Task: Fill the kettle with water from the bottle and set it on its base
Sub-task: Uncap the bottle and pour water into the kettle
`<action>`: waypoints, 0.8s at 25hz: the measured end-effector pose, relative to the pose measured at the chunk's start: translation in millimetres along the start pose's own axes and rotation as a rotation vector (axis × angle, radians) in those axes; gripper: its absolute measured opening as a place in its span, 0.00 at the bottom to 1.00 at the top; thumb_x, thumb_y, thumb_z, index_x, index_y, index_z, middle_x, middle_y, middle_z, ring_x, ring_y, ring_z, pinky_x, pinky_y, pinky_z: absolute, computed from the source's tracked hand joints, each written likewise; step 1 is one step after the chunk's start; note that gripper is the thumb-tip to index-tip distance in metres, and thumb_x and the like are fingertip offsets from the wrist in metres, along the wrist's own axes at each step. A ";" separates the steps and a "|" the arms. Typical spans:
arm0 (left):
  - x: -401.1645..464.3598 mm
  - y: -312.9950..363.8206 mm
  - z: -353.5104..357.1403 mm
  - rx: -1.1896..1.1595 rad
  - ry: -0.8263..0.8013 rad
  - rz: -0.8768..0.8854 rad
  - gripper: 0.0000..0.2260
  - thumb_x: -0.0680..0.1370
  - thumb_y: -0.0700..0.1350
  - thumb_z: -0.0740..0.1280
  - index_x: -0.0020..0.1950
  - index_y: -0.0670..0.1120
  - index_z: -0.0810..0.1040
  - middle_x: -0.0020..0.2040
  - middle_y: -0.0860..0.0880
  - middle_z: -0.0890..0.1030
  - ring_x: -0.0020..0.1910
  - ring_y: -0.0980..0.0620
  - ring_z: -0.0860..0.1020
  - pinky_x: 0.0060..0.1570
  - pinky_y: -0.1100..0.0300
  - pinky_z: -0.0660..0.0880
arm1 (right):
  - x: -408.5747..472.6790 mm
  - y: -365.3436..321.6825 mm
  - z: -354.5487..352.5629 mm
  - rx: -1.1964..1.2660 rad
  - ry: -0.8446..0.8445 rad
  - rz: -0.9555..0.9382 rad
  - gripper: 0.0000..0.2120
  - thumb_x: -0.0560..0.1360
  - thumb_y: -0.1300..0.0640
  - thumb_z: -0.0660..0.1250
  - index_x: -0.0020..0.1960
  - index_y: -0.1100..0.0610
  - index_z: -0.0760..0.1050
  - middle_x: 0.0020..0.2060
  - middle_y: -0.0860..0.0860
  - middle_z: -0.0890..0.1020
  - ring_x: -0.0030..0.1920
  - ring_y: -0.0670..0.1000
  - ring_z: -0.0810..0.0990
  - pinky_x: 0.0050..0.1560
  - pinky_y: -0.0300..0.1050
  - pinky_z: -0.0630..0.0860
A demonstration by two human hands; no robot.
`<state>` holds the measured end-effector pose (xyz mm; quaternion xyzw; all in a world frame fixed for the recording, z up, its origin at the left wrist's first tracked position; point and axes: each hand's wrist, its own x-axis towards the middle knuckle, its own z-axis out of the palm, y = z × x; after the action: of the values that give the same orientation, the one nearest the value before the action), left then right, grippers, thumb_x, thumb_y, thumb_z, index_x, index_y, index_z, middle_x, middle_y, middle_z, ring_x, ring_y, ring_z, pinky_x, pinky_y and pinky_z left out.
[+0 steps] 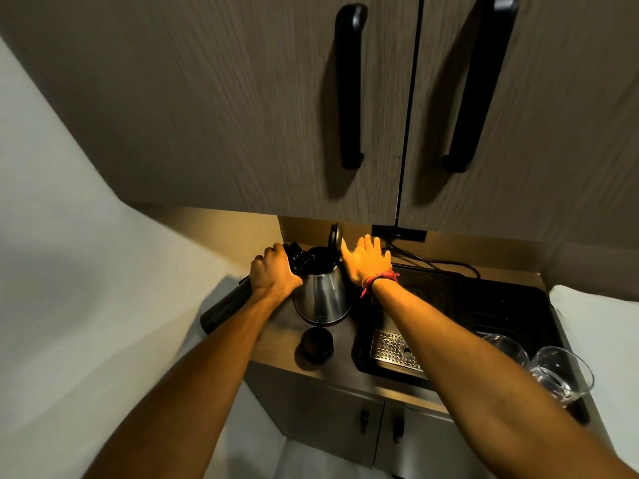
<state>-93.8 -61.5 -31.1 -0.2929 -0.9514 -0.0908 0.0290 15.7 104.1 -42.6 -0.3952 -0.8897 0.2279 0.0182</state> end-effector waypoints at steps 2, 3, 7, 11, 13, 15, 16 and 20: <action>0.7 1.2 -1.9 0.022 0.000 0.002 0.33 0.69 0.54 0.77 0.68 0.41 0.70 0.63 0.41 0.78 0.61 0.40 0.79 0.60 0.47 0.77 | -0.2 1.1 -1.4 0.001 -0.002 -0.005 0.41 0.79 0.33 0.41 0.81 0.60 0.55 0.82 0.56 0.54 0.83 0.57 0.50 0.80 0.64 0.50; 0.7 1.6 -2.8 0.035 0.001 0.000 0.33 0.69 0.54 0.77 0.67 0.41 0.70 0.63 0.41 0.78 0.60 0.40 0.79 0.60 0.47 0.78 | 0.1 1.4 -1.3 -0.005 -0.006 -0.010 0.41 0.79 0.33 0.41 0.81 0.60 0.54 0.82 0.56 0.54 0.83 0.58 0.50 0.80 0.64 0.50; 1.3 1.9 -4.5 0.081 0.005 -0.002 0.32 0.69 0.54 0.77 0.66 0.41 0.71 0.62 0.41 0.79 0.59 0.40 0.80 0.57 0.49 0.78 | 0.7 1.7 -1.4 -0.008 0.000 -0.017 0.41 0.79 0.33 0.42 0.81 0.60 0.56 0.81 0.56 0.55 0.82 0.58 0.51 0.80 0.64 0.51; 2.2 2.6 -5.2 0.122 0.019 -0.003 0.31 0.68 0.54 0.77 0.64 0.42 0.71 0.60 0.41 0.80 0.57 0.41 0.80 0.54 0.50 0.78 | 0.2 0.7 -1.5 0.007 0.005 -0.015 0.41 0.79 0.33 0.42 0.80 0.61 0.57 0.81 0.56 0.55 0.82 0.58 0.52 0.80 0.63 0.51; 2.7 3.1 -5.9 0.130 0.020 -0.003 0.30 0.68 0.53 0.77 0.64 0.42 0.71 0.60 0.41 0.80 0.56 0.41 0.80 0.54 0.49 0.78 | 0.2 0.8 -1.6 0.007 0.005 -0.018 0.41 0.79 0.33 0.42 0.80 0.61 0.57 0.81 0.56 0.56 0.82 0.58 0.52 0.80 0.63 0.52; 2.9 3.0 -6.5 0.131 0.021 -0.003 0.30 0.68 0.53 0.77 0.64 0.41 0.71 0.60 0.42 0.80 0.56 0.41 0.80 0.54 0.49 0.79 | 0.3 1.4 -2.1 -0.010 0.000 -0.027 0.40 0.80 0.34 0.42 0.81 0.60 0.57 0.81 0.56 0.56 0.82 0.58 0.52 0.80 0.63 0.52; 2.7 2.6 -6.9 0.131 0.020 -0.002 0.31 0.68 0.53 0.77 0.64 0.41 0.71 0.60 0.42 0.79 0.56 0.41 0.80 0.54 0.49 0.79 | -0.1 1.4 -2.5 -0.022 -0.004 -0.033 0.39 0.80 0.34 0.42 0.81 0.60 0.56 0.81 0.56 0.56 0.82 0.58 0.51 0.80 0.63 0.52; 2.1 2.2 -7.3 0.145 0.023 0.007 0.31 0.69 0.54 0.77 0.65 0.42 0.71 0.60 0.42 0.79 0.57 0.41 0.80 0.54 0.50 0.79 | -3.4 0.0 -5.3 -0.012 -0.001 -0.026 0.39 0.80 0.34 0.42 0.80 0.61 0.57 0.81 0.56 0.56 0.82 0.58 0.52 0.80 0.63 0.52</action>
<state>-94.3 -60.0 -23.3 -0.2924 -0.9540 -0.0249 0.0613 19.1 103.7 -37.3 -0.3836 -0.8960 0.2228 0.0182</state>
